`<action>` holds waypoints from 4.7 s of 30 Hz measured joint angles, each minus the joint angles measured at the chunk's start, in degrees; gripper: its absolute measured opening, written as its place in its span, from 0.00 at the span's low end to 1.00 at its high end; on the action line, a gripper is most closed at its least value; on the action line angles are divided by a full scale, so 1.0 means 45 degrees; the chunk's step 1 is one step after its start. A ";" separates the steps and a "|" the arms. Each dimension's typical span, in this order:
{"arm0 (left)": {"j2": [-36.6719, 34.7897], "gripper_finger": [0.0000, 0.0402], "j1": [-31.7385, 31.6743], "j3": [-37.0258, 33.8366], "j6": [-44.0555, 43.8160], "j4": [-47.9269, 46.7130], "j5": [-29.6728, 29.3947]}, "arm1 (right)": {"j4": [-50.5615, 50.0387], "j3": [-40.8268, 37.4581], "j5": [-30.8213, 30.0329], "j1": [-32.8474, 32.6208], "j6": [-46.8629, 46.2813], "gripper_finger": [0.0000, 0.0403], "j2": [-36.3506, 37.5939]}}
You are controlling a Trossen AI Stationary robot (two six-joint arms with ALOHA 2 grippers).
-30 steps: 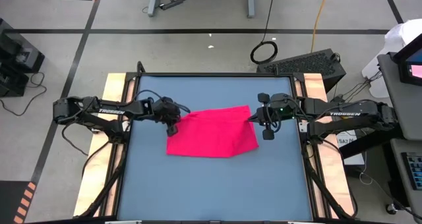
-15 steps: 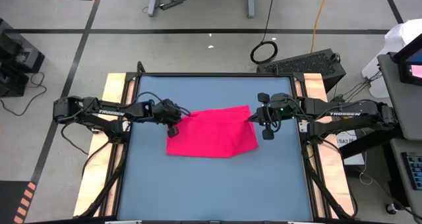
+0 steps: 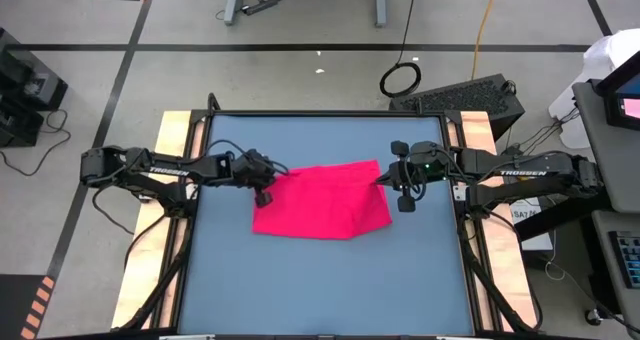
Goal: Roll towel
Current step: Roll the red towel
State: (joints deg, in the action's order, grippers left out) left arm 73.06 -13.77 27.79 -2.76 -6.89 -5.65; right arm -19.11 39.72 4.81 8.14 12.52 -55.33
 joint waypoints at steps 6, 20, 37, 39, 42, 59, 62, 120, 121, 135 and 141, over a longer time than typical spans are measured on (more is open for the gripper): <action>0.0003 0.16 0.0779 0.0000 0.0356 -0.0011 -0.0089 | 0.0005 0.0000 0.0634 -0.0002 -0.0296 0.00 0.0000; -0.0095 0.16 0.1318 0.0005 0.0824 -0.0122 -0.1669 | 0.0139 0.0000 0.0624 -0.0005 -0.0347 0.00 0.0000; -0.0169 0.34 -0.0502 0.0641 0.0841 0.0576 0.1508 | 0.0190 0.0005 0.0626 -0.0004 -0.0311 0.00 -0.0822; -0.0155 0.38 -0.0771 0.0641 0.1028 0.0012 0.1235 | 0.0185 0.0005 0.0629 -0.0005 -0.0291 0.00 -0.0989; -0.0151 0.41 -0.1259 0.0631 0.1010 -0.1013 0.1175 | 0.0165 0.0005 0.0629 -0.0005 -0.0244 0.00 -0.1112; -0.0068 0.42 -0.2962 0.0622 0.0002 -0.1779 0.3098 | 0.0160 0.0005 0.0667 -0.0004 0.0178 0.00 -0.1112; -0.0068 0.42 -0.3142 0.0622 -0.0272 -0.1722 0.3915 | 0.0161 0.0005 0.0667 -0.0005 0.0182 0.00 -0.1112; -0.6576 0.01 0.1402 0.0588 -0.4103 -0.3851 0.1704 | -0.1760 0.0010 -0.0357 0.0000 -0.0324 0.00 0.0736; -0.7059 0.01 0.1698 0.0588 -0.4283 -0.4090 0.1435 | -0.1750 0.0010 -0.0328 0.0000 -0.0432 0.00 0.0922; -1.0337 0.01 0.4849 0.0588 -0.4115 -0.4531 0.0468 | -0.2128 0.0010 0.2310 -0.0104 -0.2308 0.00 0.2482; -1.0765 0.00 0.5656 0.0588 -0.3629 -0.3912 0.0530 | -0.1993 0.0031 0.2286 -0.0347 -0.3102 0.00 0.3196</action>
State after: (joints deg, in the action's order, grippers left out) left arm 24.61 11.68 30.44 -19.10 -24.49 -3.27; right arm -28.08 39.86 15.10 6.58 -1.44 -40.95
